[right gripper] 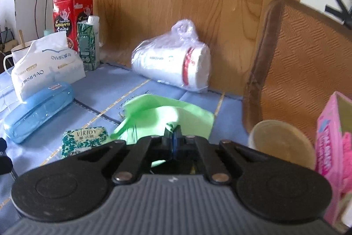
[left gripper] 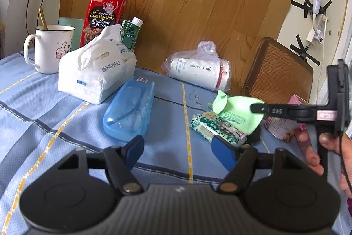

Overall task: Organize soft objects
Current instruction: 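Lower the right tool onto the green cloth and grasp it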

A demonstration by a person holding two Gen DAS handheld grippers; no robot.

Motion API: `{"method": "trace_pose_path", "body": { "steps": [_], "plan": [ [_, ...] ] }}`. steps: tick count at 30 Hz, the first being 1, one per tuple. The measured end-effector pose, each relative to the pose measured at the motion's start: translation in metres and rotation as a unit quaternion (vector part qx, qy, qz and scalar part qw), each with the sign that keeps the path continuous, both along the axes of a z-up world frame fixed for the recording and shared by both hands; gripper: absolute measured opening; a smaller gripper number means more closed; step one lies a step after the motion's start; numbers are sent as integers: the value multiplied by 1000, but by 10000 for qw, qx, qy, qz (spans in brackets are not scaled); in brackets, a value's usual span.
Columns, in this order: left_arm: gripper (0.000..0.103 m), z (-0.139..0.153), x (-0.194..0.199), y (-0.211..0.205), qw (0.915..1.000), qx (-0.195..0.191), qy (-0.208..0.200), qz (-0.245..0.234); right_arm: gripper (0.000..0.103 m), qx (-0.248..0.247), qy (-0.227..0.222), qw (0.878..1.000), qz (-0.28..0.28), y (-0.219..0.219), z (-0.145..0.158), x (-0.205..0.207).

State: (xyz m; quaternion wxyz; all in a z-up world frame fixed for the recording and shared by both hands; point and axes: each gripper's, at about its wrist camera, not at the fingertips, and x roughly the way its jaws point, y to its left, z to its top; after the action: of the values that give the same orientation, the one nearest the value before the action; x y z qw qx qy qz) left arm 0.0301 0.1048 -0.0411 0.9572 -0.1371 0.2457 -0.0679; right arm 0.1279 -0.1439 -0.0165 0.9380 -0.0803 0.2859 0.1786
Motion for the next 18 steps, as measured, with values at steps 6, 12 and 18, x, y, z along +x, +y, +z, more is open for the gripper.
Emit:
{"method": "trace_pose_path", "body": {
  "steps": [6,12,18],
  "plan": [
    [73,0,0,2,10000,-43,15,37,3,513,-401,9979,11,-12,33,-20],
    [73,-2,0,9,9996,-255,90,92,3,1165,-747,9894,433,-34,67,-79],
    [73,-2,0,8,9996,-240,129,62,3,1395,-858,9846,616,-66,67,-134]
  ]
}}
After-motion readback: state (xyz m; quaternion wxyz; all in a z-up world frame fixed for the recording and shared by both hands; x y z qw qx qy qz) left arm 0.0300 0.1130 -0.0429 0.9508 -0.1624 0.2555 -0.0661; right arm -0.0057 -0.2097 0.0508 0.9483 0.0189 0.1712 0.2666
